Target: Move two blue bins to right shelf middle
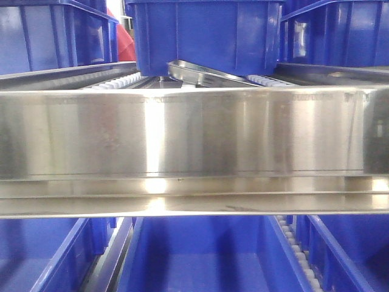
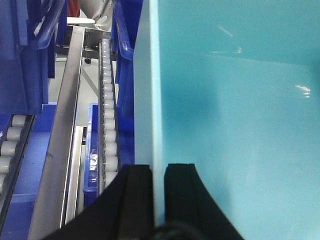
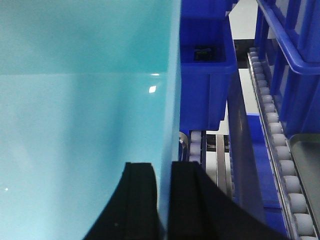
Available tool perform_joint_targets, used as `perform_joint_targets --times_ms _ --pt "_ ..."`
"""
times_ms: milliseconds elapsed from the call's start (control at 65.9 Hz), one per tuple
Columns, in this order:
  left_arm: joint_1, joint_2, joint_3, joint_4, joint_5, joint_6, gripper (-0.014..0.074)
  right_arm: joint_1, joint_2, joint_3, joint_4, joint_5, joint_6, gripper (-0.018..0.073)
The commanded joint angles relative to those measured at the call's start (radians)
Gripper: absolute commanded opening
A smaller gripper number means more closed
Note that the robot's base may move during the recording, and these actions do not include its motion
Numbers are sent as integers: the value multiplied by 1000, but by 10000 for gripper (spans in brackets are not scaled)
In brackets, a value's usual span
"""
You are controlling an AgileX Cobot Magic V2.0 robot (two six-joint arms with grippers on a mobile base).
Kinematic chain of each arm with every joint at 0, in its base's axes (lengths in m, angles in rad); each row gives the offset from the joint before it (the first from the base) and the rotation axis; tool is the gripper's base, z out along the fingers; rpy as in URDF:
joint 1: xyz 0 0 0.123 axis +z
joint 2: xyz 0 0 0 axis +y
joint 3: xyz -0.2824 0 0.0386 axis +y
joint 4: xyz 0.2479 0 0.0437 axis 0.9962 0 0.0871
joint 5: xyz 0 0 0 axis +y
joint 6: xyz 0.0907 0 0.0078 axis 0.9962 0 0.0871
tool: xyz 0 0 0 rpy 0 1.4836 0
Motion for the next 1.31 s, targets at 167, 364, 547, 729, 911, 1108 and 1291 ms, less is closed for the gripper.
perform_joint_targets --times_ms 167,364,547,729,911,1108,1291 --pt "2 -15 -8 1 -62 -7 -111 -1 -10 -12 -31 -40 -9 -162" --pt "2 -15 -8 1 -62 -7 -111 -1 -10 -12 -31 -40 -9 -162" --pt "2 -15 -8 1 -62 -7 -111 -1 -10 -12 -31 -40 -9 -162" --pt "2 -11 -8 1 -65 -7 -111 -1 -10 -12 -31 -40 -9 -162" --pt "2 4 -8 1 -94 -7 -111 -1 -10 -12 -31 -40 -9 -162" --pt "2 8 -8 1 -94 -7 -111 -1 -10 -12 -31 -40 -9 -162" --pt "2 8 -8 1 -94 -7 -111 -1 -10 -12 -31 -40 -9 -162"
